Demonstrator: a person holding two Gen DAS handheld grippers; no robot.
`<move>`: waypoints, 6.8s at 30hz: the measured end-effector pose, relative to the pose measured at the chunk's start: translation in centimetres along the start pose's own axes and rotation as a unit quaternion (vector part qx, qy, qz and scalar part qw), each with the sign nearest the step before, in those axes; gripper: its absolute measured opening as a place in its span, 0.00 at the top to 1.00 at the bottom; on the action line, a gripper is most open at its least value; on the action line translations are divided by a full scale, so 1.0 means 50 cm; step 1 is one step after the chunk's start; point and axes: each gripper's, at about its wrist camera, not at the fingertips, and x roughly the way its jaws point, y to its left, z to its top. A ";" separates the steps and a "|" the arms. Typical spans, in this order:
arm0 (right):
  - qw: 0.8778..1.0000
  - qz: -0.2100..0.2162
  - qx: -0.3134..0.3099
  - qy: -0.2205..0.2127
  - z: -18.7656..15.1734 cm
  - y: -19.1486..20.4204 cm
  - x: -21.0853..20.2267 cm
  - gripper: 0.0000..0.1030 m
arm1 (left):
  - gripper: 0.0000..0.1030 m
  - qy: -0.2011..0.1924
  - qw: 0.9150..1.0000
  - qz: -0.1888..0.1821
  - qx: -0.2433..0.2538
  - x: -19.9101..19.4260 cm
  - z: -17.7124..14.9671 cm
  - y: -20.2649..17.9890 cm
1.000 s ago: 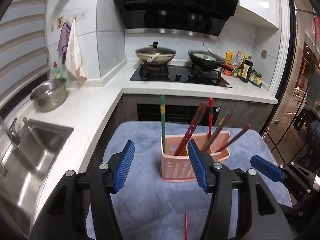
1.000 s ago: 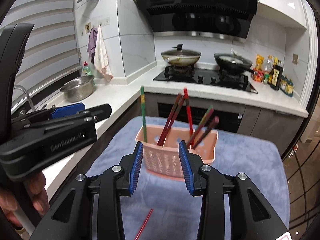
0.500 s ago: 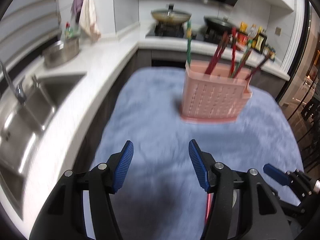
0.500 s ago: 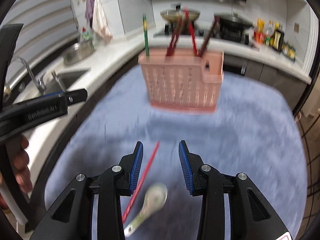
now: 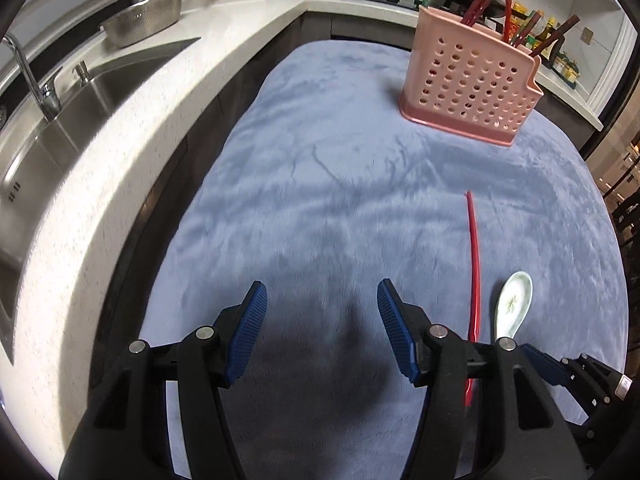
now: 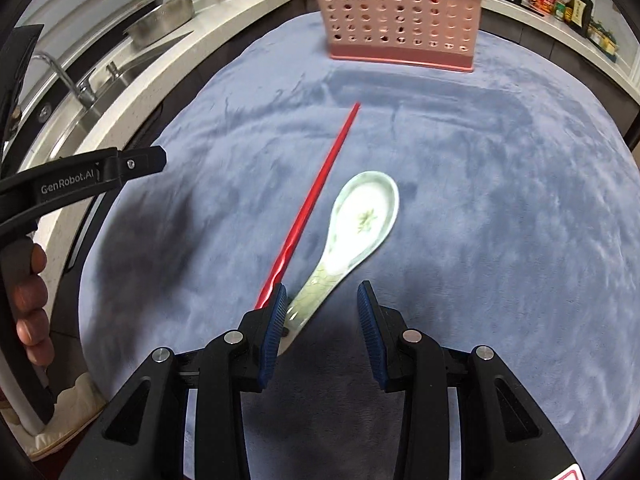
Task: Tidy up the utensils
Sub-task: 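Grasp the white spoon by its handle with the right tool, then grasp the red chopstick with the left tool while the right lifts the spoon, then lift the red chopstick with the left tool while the right carries the spoon toward the basket, then lower the spoon and red chopstick into the basket and open both tools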
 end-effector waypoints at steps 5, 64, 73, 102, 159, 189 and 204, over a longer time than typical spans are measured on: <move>1.000 -0.014 -0.006 0.006 -0.002 0.001 0.019 0.66 | 0.47 -0.002 1.000 0.000 0.004 -0.005 -0.004 0.001; 0.999 -0.018 0.021 -0.041 0.058 -0.090 -0.003 0.88 | 0.90 0.114 0.982 -0.101 0.111 0.067 -0.097 -0.168; 0.999 -0.014 0.016 -0.050 0.068 -0.085 -0.020 0.88 | 0.93 0.081 0.987 -0.101 0.099 0.036 -0.077 -0.145; 0.998 0.009 -0.004 -0.065 0.181 -0.060 -0.028 0.92 | 0.93 -0.013 0.998 -0.034 0.044 -0.046 0.032 -0.036; 0.997 0.028 0.031 -0.071 0.292 -0.089 0.050 0.89 | 0.93 -0.126 0.991 -0.039 0.005 -0.192 0.187 0.027; 0.995 0.049 0.083 -0.023 0.282 -0.120 0.184 0.83 | 0.93 -0.096 0.995 -0.040 -0.002 -0.158 0.165 0.031; 0.994 0.000 -0.010 -0.106 0.299 -0.068 0.014 0.92 | 0.94 -0.118 0.992 -0.050 0.014 -0.189 0.177 0.013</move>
